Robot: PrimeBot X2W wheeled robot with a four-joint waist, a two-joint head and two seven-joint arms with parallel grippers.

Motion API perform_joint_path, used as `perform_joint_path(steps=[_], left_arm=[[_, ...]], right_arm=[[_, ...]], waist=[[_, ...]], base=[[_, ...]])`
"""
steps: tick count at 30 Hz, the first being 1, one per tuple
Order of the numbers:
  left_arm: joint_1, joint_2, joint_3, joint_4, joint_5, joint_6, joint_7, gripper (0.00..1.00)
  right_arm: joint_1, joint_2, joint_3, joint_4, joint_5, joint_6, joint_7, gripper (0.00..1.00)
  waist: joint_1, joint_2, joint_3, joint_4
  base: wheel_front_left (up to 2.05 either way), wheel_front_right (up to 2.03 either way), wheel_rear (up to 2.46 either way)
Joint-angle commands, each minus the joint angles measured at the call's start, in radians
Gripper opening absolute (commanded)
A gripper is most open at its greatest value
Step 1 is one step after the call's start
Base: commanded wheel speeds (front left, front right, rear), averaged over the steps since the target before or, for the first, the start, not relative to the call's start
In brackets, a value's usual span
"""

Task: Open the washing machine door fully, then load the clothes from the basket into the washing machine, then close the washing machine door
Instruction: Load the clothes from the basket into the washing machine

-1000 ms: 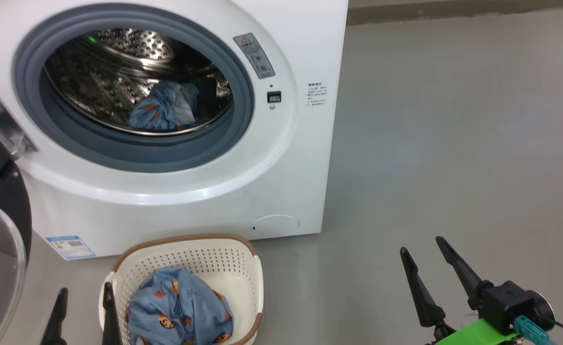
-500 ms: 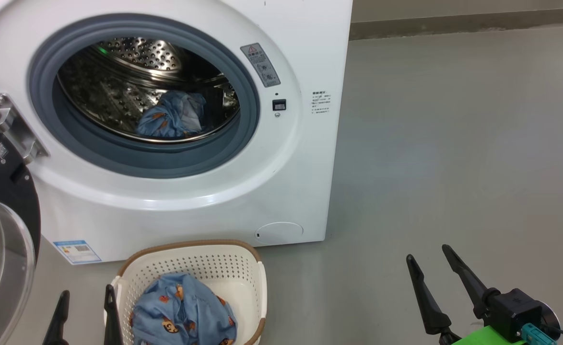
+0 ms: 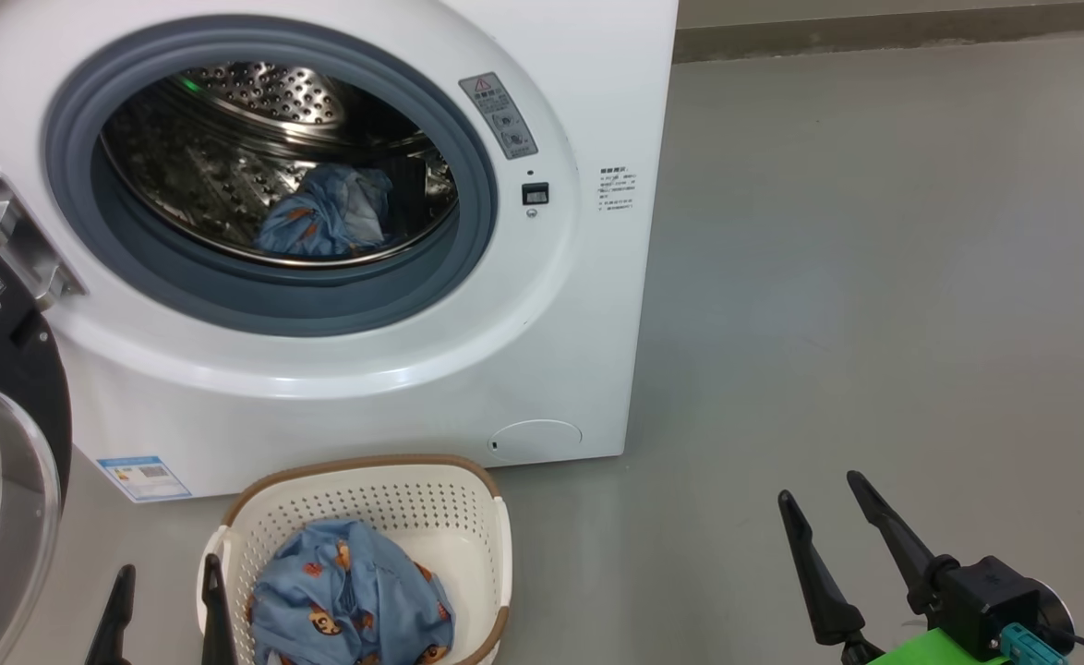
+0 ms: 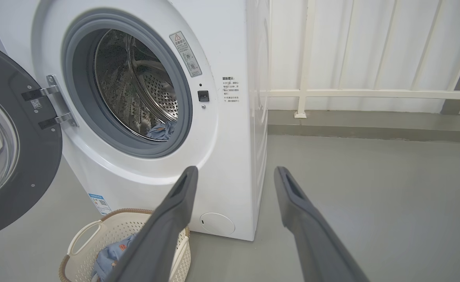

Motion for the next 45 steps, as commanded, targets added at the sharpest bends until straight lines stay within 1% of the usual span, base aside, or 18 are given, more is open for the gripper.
perform_joint_path(steps=[1, 7, 13, 17, 21, 24, 25, 33, 37, 40, 45], left_arm=[[-0.043, 0.017, 0.039, -0.015, 0.011, 0.005, -0.009, 1.00], [-0.064, 0.005, 0.042, 0.004, 0.003, -0.007, -0.012, 1.00], [-0.098, -0.011, 0.039, 0.056, -0.015, -0.029, -0.012, 1.00], [-0.144, -0.022, 0.031, 0.127, -0.029, -0.059, -0.009, 1.00], [-0.226, -0.047, 0.016, 0.238, -0.049, -0.109, -0.003, 1.00], [-0.306, -0.074, 0.006, 0.350, -0.075, -0.160, 0.005, 1.00], [-0.365, -0.091, 0.001, 0.436, -0.088, -0.191, 0.013, 1.00], [-0.607, -0.151, -0.012, 0.791, -0.144, -0.333, 0.056, 1.00], [-0.705, -0.153, -0.018, 0.949, -0.155, -0.394, 0.079, 1.00], [-0.774, -0.149, -0.027, 1.044, -0.153, -0.430, 0.098, 1.00], [-0.889, -0.125, -0.034, 1.162, -0.144, -0.456, 0.126, 1.00]], right_arm=[[-0.022, -0.003, 0.034, -0.028, 0.013, 0.002, -0.004, 1.00], [-0.033, -0.003, 0.041, -0.034, 0.015, 0.002, -0.006, 1.00], [-0.055, -0.003, 0.064, -0.043, 0.016, 0.002, -0.005, 1.00], [-0.079, -0.003, 0.075, -0.051, 0.017, 0.002, -0.009, 1.00], [-0.107, -0.003, 0.080, -0.059, 0.016, 0.002, -0.015, 1.00], [-0.138, -0.003, 0.088, -0.063, 0.017, 0.002, -0.022, 1.00], [-0.158, -0.003, 0.095, -0.064, 0.020, 0.002, -0.028, 1.00], [-0.235, -0.003, 0.124, -0.052, 0.037, 0.002, -0.061, 1.00], [-0.273, -0.003, 0.141, -0.041, 0.053, 0.002, -0.083, 1.00], [-0.299, -0.003, 0.154, -0.033, 0.065, 0.002, -0.097, 1.00], [-0.347, -0.003, 0.182, -0.023, 0.086, 0.002, -0.112, 1.00]], waist=[[0.0000, 0.0000, 0.002, -0.001], [0.0000, 0.0000, 0.029, -0.003], [0.0000, 0.0000, 0.073, -0.017], [0.0000, 0.0000, 0.127, -0.028], [0.0000, 0.0000, 0.194, -0.034], [0.0000, 0.0000, 0.250, -0.043], [0.0000, 0.0000, 0.286, -0.051], [0.0000, 0.0000, 0.430, -0.105], [0.0000, 0.0000, 0.497, -0.144], [0.0000, 0.0000, 0.548, -0.171], [0.0000, 0.0000, 0.638, -0.213]], base=[[0.00, 0.00, 0.00], [0.00, 0.00, 0.00], [0.00, 0.00, 0.00], [0.00, 0.00, 0.00], [0.00, 0.00, 0.00], [0.00, 0.00, 0.00], [0.00, 0.00, 0.00], [0.00, 0.00, 0.00], [0.00, 0.00, 0.00], [0.00, 0.00, 0.00], [0.00, 0.00, 0.00]])
